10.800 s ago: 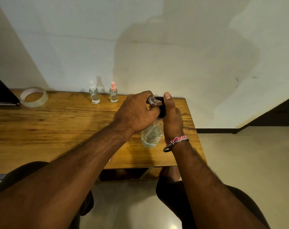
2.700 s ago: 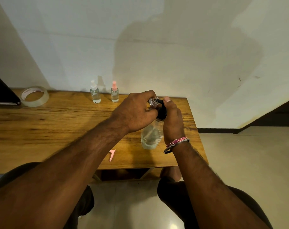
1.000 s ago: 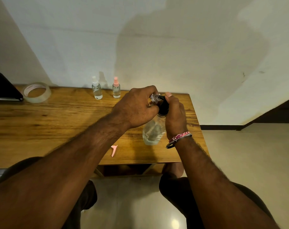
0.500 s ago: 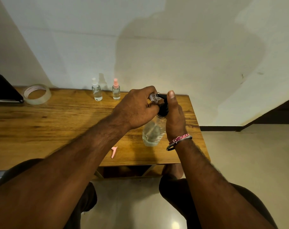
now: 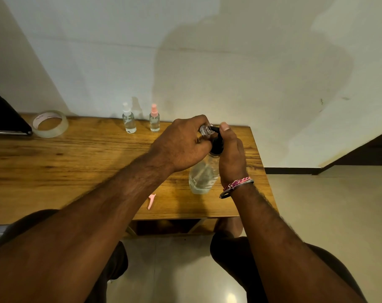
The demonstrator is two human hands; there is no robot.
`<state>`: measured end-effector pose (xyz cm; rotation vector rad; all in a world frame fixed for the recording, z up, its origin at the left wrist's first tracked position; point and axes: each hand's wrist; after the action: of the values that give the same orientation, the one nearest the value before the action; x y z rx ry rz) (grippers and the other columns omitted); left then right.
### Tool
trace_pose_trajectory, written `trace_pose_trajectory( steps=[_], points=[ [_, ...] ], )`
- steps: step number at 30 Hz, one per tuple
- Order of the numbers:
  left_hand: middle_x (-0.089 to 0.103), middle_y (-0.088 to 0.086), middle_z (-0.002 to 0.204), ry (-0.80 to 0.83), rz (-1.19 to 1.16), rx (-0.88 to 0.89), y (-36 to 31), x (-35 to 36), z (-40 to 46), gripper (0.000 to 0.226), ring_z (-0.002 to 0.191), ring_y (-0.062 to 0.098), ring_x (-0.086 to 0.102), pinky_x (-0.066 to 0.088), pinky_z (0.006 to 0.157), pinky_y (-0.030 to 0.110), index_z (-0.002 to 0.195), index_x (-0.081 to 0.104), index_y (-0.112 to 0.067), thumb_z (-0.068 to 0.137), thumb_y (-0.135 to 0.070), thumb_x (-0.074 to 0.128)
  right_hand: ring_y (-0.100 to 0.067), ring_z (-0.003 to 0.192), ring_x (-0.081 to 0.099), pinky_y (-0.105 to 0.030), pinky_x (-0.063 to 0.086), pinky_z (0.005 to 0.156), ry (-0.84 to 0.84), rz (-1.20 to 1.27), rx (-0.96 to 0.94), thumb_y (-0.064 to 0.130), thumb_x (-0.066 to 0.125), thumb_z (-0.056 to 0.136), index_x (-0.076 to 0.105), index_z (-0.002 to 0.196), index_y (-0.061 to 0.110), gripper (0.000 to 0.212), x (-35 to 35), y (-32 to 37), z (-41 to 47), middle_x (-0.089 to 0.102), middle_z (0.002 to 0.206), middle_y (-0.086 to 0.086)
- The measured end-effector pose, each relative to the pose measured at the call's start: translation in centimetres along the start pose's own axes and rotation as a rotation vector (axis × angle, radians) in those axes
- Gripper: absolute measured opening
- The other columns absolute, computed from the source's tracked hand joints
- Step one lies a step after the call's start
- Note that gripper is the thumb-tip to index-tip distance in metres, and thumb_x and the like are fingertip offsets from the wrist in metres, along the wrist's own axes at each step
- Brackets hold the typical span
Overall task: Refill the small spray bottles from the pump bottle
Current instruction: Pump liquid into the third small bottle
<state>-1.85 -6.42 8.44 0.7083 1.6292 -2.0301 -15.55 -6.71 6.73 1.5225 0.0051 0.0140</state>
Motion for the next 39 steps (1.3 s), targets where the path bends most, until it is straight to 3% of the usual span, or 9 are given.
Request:
trace_pose_trajectory(
  steps=[8, 14, 16, 20, 24, 28, 33, 36, 39],
  points=[
    [0.066, -0.008, 0.077, 0.006, 0.023, -0.005, 0.1, 0.0, 0.1, 0.015, 0.069, 0.014, 0.062, 0.045, 0.058, 0.028, 0.094, 0.06, -0.029, 0.088, -0.02, 0.07, 0.001, 0.078, 0.069, -0.016, 0.052, 0.068, -0.018, -0.028, -0.004, 0.041, 0.047, 0.094, 0.076, 0.078, 0.027, 0.036, -0.1, 0.2, -0.1, 0.076, 0.076, 0.01],
    [0.066, -0.009, 0.078, 0.01, 0.036, 0.003, 0.3, 0.0, 0.0, 0.016, 0.071, 0.013, 0.062, 0.042, 0.06, 0.027, 0.096, 0.06, -0.029, 0.088, -0.02, 0.071, 0.012, 0.062, 0.062, -0.01, 0.048, 0.061, -0.033, 0.017, -0.008, 0.013, 0.046, 0.107, 0.063, 0.069, 0.028, 0.045, -0.4, -0.2, -0.3, 0.068, 0.062, 0.027],
    [0.066, -0.009, 0.079, 0.012, 0.043, 0.005, 0.4, 0.1, 0.0, 0.016, 0.072, 0.013, 0.062, 0.043, 0.06, 0.027, 0.097, 0.06, -0.03, 0.089, -0.022, 0.071, 0.008, 0.064, 0.061, -0.013, 0.049, 0.062, -0.055, 0.022, -0.02, 0.019, 0.049, 0.106, 0.067, 0.065, 0.024, 0.045, -0.3, 0.0, -0.3, 0.069, 0.064, 0.019],
    [0.064, -0.011, 0.075, -0.002, 0.012, 0.001, 0.3, 0.1, 0.0, 0.017, 0.068, 0.013, 0.061, 0.043, 0.058, 0.028, 0.092, 0.058, -0.034, 0.09, -0.022, 0.07, -0.007, 0.079, 0.065, -0.02, 0.052, 0.068, -0.016, -0.009, -0.047, 0.05, 0.05, 0.091, 0.076, 0.085, 0.014, 0.044, 0.0, -0.4, 0.0, 0.07, 0.082, -0.005],
    [0.066, -0.009, 0.073, -0.017, -0.026, 0.01, 0.0, 0.0, 0.0, 0.014, 0.065, 0.018, 0.063, 0.05, 0.057, 0.033, 0.091, 0.06, -0.032, 0.09, -0.022, 0.07, -0.003, 0.086, 0.07, -0.014, 0.052, 0.072, 0.026, -0.012, -0.045, 0.047, 0.047, 0.097, 0.076, 0.094, 0.02, 0.04, -0.2, 0.0, -0.2, 0.076, 0.086, 0.004],
    [0.066, -0.008, 0.072, -0.02, -0.032, 0.007, 0.0, -0.1, 0.1, 0.013, 0.064, 0.019, 0.064, 0.052, 0.057, 0.035, 0.09, 0.06, -0.033, 0.089, -0.024, 0.069, -0.003, 0.091, 0.073, -0.015, 0.053, 0.076, 0.066, -0.023, 0.015, 0.042, 0.044, 0.105, 0.079, 0.086, 0.032, 0.041, -0.3, 1.0, -0.5, 0.079, 0.089, 0.008],
    [0.065, -0.009, 0.073, -0.014, -0.013, 0.002, -0.1, -0.3, 0.0, 0.016, 0.065, 0.019, 0.063, 0.051, 0.058, 0.033, 0.09, 0.057, -0.034, 0.089, -0.023, 0.069, -0.006, 0.1, 0.073, -0.037, 0.053, 0.094, 0.1, 0.0, 0.07, 0.063, 0.044, 0.097, 0.08, 0.084, 0.048, 0.041, -0.3, 1.2, -1.1, 0.08, 0.096, 0.01],
    [0.064, -0.01, 0.071, -0.009, -0.009, 0.003, -0.1, -0.3, 0.0, 0.021, 0.063, 0.017, 0.061, 0.044, 0.057, 0.029, 0.087, 0.054, -0.036, 0.09, -0.022, 0.07, -0.012, 0.102, 0.074, -0.041, 0.054, 0.098, 0.089, 0.028, 0.067, 0.057, 0.043, 0.096, 0.081, 0.086, 0.044, 0.041, -0.1, 1.1, -1.1, 0.08, 0.097, 0.006],
    [0.062, -0.011, 0.071, -0.006, -0.001, 0.006, 0.0, -0.3, 0.0, 0.024, 0.063, 0.015, 0.06, 0.041, 0.057, 0.027, 0.083, 0.052, -0.036, 0.089, -0.022, 0.07, -0.013, 0.097, 0.074, -0.033, 0.055, 0.087, 0.058, 0.055, 0.063, 0.051, 0.045, 0.095, 0.082, 0.086, 0.036, 0.041, 0.1, 0.9, -0.9, 0.08, 0.095, 0.001]
  ],
)
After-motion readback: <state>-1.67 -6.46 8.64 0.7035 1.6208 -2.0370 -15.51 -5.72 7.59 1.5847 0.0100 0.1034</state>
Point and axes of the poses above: each hand's wrist, its own z-axis towards the middle knuckle, its own x-axis out of the palm, y = z × x
